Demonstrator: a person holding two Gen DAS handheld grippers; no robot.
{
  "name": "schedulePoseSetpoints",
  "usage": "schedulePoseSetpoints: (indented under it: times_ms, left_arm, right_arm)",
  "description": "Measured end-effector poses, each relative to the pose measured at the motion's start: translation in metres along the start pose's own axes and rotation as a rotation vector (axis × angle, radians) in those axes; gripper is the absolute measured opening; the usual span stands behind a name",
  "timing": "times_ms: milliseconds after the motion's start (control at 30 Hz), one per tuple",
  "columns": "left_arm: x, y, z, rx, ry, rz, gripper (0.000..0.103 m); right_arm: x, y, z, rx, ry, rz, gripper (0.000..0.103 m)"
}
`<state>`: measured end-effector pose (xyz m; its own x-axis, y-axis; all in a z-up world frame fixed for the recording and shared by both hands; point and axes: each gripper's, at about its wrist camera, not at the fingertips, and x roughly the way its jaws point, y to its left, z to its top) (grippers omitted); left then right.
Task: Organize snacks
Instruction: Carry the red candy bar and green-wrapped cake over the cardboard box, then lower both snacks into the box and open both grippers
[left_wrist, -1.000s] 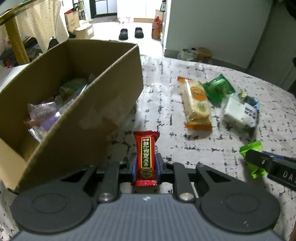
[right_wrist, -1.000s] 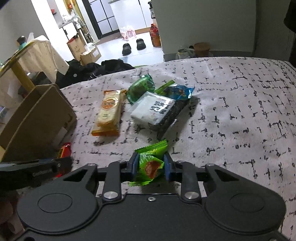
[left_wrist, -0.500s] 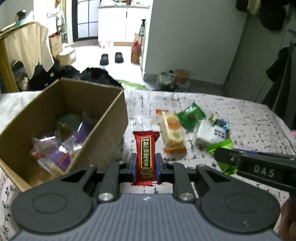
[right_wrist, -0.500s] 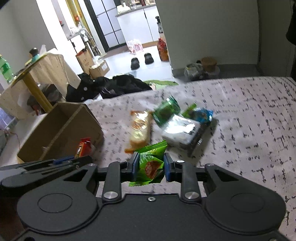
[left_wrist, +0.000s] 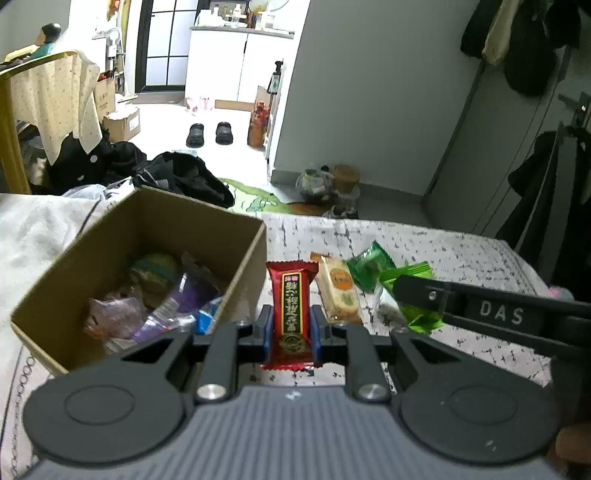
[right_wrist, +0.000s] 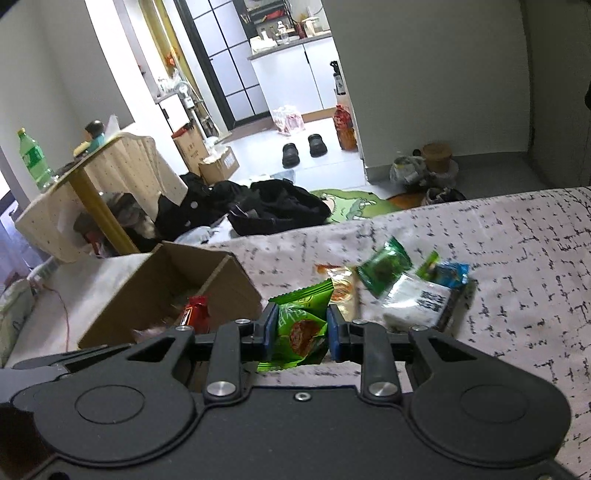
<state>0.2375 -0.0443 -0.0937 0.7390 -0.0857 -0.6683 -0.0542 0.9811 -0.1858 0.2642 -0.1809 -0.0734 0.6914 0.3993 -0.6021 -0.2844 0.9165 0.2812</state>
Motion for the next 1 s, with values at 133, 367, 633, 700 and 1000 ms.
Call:
schedulePoseSetpoints:
  times_ms: [133,367,633,700,1000]
  left_arm:
    - [-0.013,0.015,0.008,-0.033,-0.020,-0.006,0.019]
    - [-0.029,0.047,0.018,-0.050,-0.051,0.031,0.019]
    - [-0.025,0.093,0.022,-0.093,-0.032,0.081,0.019]
    - [-0.021,0.104,0.020,-0.110,-0.018,0.095,0.019]
    - [-0.012,0.138,0.012,-0.174,0.042,0.129,0.019]
  right_arm:
    - [-0.001,0.019,0.003,-0.011,-0.013,0.029,0.027]
    - [0.006,0.052,0.007,-0.016,-0.015,0.091,0.027]
    - [0.022,0.078,0.004,0.005,0.025,0.149,0.027]
    - [0.025,0.085,0.002,0.007,0.037,0.159,0.027]
    - [0.044,0.110,-0.014,0.010,0.094,0.181,0.027]
